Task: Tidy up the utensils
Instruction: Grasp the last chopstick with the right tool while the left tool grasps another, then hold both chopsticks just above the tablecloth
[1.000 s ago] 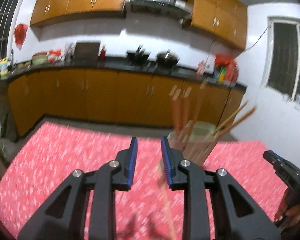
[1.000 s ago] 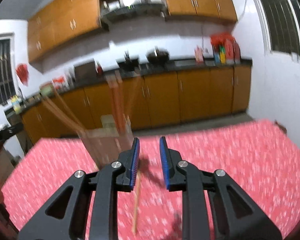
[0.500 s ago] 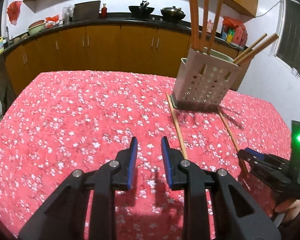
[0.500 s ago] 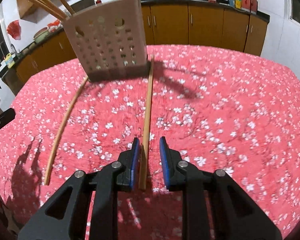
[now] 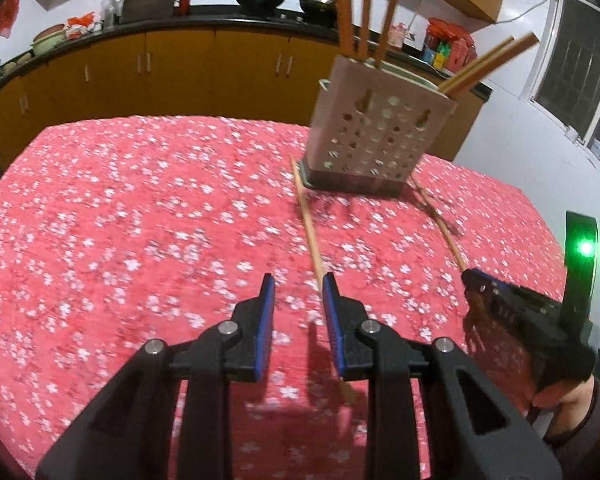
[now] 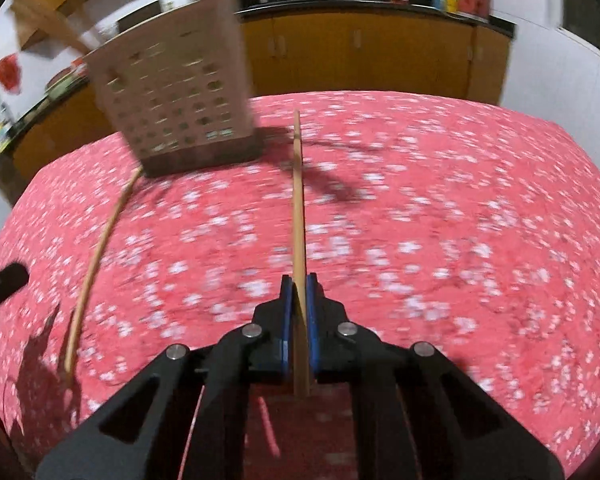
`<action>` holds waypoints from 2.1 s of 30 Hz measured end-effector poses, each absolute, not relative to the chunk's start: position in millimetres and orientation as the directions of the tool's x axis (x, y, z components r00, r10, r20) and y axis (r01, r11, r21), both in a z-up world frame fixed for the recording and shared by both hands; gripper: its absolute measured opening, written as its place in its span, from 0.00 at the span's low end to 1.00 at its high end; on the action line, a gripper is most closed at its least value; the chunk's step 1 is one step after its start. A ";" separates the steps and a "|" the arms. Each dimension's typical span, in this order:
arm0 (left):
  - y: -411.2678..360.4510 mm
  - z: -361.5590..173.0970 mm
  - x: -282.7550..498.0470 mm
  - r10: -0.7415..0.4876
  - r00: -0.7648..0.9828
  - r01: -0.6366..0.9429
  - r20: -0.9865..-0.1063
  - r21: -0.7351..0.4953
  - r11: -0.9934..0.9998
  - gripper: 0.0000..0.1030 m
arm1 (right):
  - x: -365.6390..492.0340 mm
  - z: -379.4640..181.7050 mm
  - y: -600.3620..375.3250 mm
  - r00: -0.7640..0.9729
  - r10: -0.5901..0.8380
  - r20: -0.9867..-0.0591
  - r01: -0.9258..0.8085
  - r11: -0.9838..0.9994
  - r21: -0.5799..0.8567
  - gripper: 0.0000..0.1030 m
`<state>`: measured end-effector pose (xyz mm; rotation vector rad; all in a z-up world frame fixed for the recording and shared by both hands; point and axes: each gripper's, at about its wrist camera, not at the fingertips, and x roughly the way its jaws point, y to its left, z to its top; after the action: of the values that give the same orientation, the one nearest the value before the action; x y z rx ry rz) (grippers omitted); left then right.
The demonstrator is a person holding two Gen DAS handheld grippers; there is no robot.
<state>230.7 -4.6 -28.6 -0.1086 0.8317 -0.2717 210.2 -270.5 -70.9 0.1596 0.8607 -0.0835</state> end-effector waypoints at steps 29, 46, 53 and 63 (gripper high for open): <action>-15.4 -66.3 263.9 -0.092 0.615 0.087 -0.783 -0.049 0.995 0.07 | 200.4 -69.2 -287.0 0.653 0.012 -0.758 0.119 0.986 0.117 0.07; 31.1 -68.3 283.3 -0.111 0.630 0.049 -0.769 -0.103 0.993 0.08 | 209.9 -71.0 -279.0 0.654 -0.012 -0.756 0.116 0.990 0.084 0.08; 32.1 -66.7 279.2 -0.106 0.629 0.048 -0.770 -0.098 0.994 0.09 | 211.1 -71.4 -278.1 0.655 -0.010 -0.756 0.116 0.989 0.088 0.08; 31.5 -67.2 280.1 -0.106 0.629 0.048 -0.770 -0.098 0.994 0.09 | 208.8 -71.1 -279.8 0.655 -0.009 -0.755 0.116 0.989 0.089 0.08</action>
<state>280.1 31.5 -67.2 -0.0704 0.8859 -0.0883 208.8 -279.8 -71.1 0.1340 0.8542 -0.0711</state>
